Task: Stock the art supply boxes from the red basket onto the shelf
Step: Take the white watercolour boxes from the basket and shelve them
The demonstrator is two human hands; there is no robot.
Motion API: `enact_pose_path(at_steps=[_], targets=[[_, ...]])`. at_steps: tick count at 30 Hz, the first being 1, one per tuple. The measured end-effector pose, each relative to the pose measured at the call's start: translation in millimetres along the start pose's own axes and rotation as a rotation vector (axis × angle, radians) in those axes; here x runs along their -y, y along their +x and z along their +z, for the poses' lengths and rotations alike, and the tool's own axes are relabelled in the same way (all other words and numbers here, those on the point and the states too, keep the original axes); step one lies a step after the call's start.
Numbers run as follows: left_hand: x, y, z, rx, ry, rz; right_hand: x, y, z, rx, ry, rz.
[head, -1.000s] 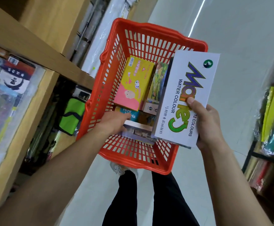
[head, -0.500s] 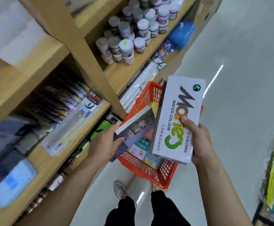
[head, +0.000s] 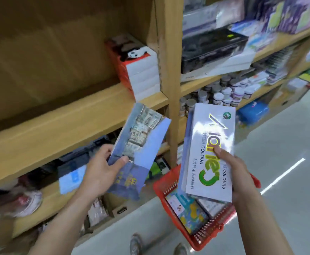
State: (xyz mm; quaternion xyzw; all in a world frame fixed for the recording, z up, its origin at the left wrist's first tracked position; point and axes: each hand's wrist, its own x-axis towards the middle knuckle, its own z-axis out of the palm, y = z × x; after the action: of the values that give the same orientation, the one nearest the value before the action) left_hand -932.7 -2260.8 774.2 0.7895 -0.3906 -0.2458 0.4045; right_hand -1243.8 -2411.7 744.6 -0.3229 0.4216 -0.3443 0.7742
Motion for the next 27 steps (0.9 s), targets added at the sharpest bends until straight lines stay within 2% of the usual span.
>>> enact_pose_path(at_steps=[3,7,11,15,17,20,22,24,27], targets=[[-2,-16,-50,-0.184,-0.081,-0.029,3,-6,31,0.104,-0.051,0.056],[14,-19,-87,-0.331,-0.143,-0.092,0,-14,76,0.182,-0.082,0.041],[21,10,-107,-0.377,-0.202,-0.163,-5,-19,117,0.219,-0.091,0.052],[14,55,-114,-0.4,-0.164,-0.134,-6,-19,144,0.289,-0.112,0.059],[14,74,-114,-0.384,-0.095,-0.155,-5,-15,154,0.296,-0.107,0.068],[23,94,-113,-0.221,-0.036,-0.162,1,-6,167,0.278,-0.15,0.054],[30,100,-113,-0.122,0.113,-0.157,8,1,177,0.25,-0.187,0.044],[37,99,-116,-0.097,0.329,-0.143,16,7,188,0.242,-0.233,0.025],[44,91,-120,-0.109,0.321,-0.04,28,15,205,0.234,-0.29,0.004]])
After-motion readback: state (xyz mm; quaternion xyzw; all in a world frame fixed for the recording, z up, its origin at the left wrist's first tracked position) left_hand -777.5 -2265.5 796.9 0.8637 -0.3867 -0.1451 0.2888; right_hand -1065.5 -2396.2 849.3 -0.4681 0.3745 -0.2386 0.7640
